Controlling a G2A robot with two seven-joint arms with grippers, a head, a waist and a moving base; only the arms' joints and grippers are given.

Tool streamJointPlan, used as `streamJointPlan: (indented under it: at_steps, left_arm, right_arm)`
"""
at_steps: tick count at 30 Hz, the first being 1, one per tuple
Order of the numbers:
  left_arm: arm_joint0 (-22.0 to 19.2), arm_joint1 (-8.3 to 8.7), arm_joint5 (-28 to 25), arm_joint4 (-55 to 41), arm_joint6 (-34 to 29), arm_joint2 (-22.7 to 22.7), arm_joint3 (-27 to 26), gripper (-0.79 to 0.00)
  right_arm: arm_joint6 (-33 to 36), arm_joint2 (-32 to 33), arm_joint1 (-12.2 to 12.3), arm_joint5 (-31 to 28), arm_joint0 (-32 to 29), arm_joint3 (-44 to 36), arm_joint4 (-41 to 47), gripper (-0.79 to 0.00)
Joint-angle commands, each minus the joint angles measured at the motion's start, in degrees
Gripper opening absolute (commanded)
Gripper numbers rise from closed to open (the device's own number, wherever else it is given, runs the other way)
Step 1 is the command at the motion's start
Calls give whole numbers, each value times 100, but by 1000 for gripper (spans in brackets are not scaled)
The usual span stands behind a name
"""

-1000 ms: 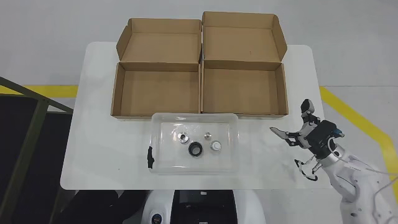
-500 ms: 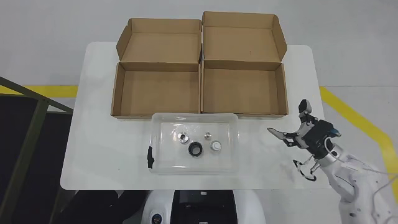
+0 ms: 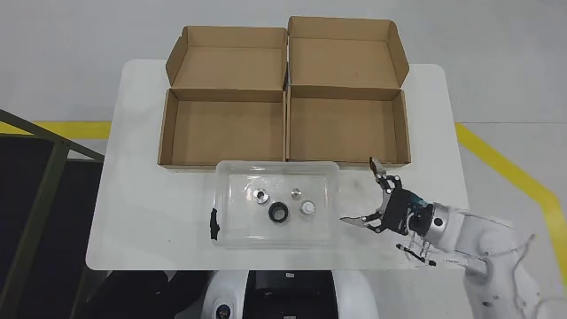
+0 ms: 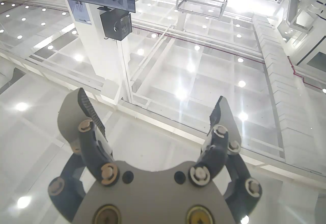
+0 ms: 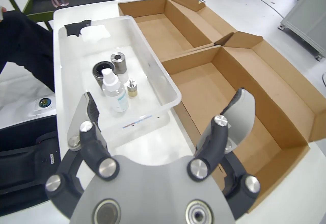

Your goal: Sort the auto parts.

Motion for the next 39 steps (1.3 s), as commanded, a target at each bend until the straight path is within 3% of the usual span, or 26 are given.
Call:
streamJointPlan:
  at_steps: [1, 15, 31, 35, 36, 39]
  left_arm:
    - [0, 0, 0, 0, 0, 0, 0, 0]
    - [0, 0, 0, 0, 0, 0, 0, 0]
    - [0, 0, 0, 0, 0, 0, 0, 0]
    - [0, 0, 0, 0, 0, 0, 0, 0]
    - [0, 0, 0, 0, 0, 0, 0, 0]
    - [0, 0, 0, 0, 0, 0, 0, 0]
  right_arm:
    - [150, -254, 13, 4, 81, -121, -52, 0]
    - [1405, -1482, 37, 6, 720, 18, -183, 0]
    - [2428, -2038, 61, 218, 1263, 468, 523, 0]
    - [2629, -2082, 80, 291, 1333, 508, 649, -92]
    - [2679, -2096, 86, 302, 1346, 508, 656, -148]
    - [2812, -2135, 102, 356, 1376, 517, 657, -197]
